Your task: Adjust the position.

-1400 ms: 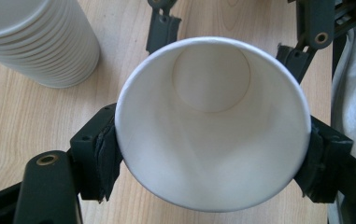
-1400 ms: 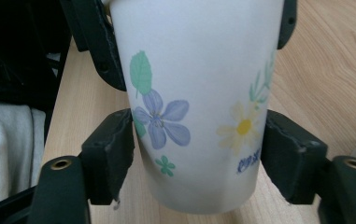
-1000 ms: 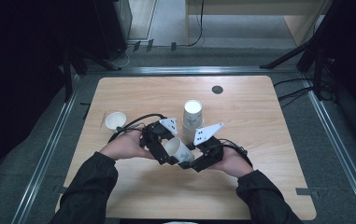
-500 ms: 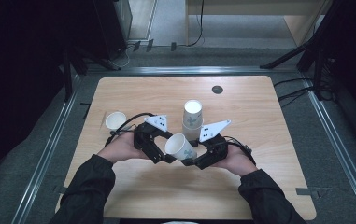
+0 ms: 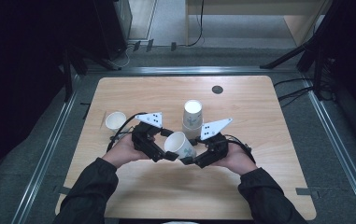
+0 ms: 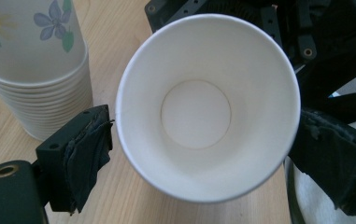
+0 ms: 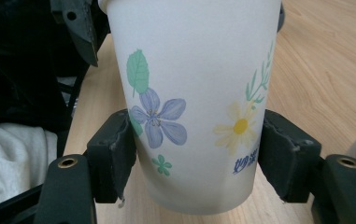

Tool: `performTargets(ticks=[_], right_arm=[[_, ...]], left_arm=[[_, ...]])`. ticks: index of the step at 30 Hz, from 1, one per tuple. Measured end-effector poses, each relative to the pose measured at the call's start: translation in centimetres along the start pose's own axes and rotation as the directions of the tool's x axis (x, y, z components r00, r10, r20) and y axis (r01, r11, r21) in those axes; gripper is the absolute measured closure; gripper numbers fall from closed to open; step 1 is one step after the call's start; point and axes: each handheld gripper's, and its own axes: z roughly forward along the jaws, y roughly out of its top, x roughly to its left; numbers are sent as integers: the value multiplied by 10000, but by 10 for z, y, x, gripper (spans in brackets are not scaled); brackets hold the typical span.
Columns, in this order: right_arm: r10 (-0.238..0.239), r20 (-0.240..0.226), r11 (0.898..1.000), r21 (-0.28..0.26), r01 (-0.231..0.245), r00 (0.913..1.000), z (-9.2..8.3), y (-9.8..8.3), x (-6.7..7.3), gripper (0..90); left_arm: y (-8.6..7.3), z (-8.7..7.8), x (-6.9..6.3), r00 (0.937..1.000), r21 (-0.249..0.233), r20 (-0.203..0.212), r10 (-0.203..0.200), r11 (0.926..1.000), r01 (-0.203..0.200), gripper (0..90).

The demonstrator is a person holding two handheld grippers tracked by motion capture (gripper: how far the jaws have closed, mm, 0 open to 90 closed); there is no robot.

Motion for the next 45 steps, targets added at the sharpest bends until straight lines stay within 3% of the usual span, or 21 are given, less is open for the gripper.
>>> performTargets(ticks=[6,13,26,31,36,40,45], right_arm=[[110,-131,9999,-18,-111,9999,4,1,0,331],[275,-238,9996,7,-275,9993,6,0,-3,331],[221,-165,9998,26,-221,9996,5,1,-2,319],[420,-132,9989,203,-417,9990,7,-1,-5,229],[317,60,9991,268,-319,9995,6,-3,-6,220],[507,59,9980,382,-509,9987,4,-5,-6,220],[255,487,9983,518,-280,9985,4,-8,-5,221]], left_arm=[[-2,3,0,9999,-408,-136,-89,9991,84,121],[-2,5,1,9999,-435,-121,-80,9990,75,195],[-2,2,-1,9996,-427,-240,178,9989,-188,221],[-1,-2,-2,9996,-448,-231,140,9989,-150,222],[0,-14,-2,9992,-554,-354,209,9982,-229,222],[0,-23,-1,9980,-624,-616,166,9978,-204,222],[-1,-34,1,9949,-652,-1004,126,9977,-192,222]])
